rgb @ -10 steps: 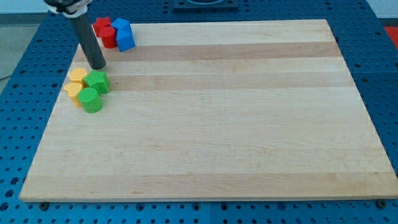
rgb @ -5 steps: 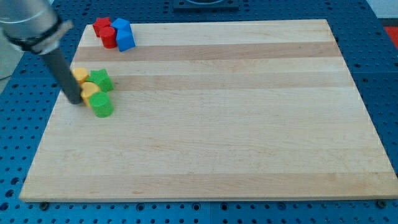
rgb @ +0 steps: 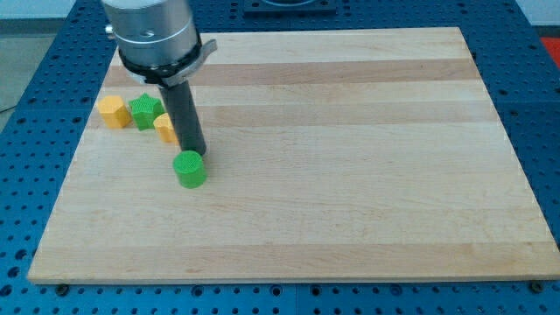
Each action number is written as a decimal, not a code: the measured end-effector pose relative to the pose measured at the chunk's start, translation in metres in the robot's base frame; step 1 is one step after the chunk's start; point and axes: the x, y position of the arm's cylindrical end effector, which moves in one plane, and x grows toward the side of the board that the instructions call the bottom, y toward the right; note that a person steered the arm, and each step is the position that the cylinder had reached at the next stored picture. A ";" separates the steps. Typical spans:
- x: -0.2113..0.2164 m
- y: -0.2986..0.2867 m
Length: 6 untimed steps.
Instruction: Move the green circle diagonally to the heart
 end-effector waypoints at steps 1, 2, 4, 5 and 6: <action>0.004 -0.047; 0.007 -0.075; 0.026 0.027; 0.042 0.034; 0.042 0.034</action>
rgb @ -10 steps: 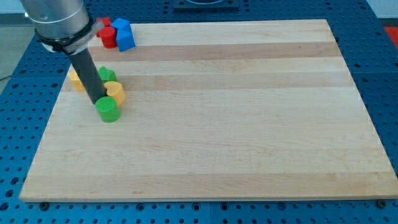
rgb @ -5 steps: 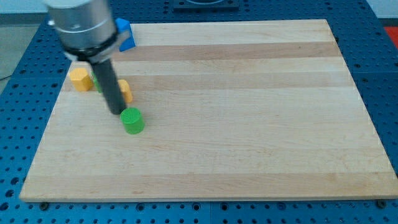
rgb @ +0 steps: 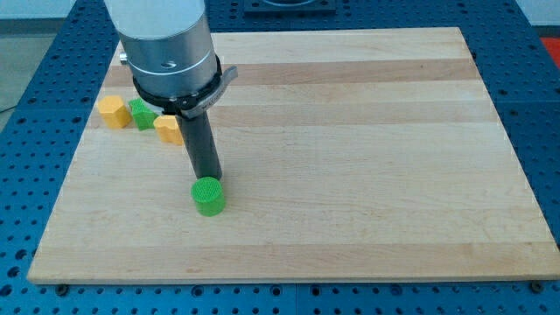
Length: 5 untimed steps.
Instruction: Move the green circle diagonally to the heart
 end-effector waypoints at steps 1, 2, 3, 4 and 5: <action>0.000 0.000; 0.022 -0.017; 0.039 -0.017; 0.040 -0.019; 0.040 -0.078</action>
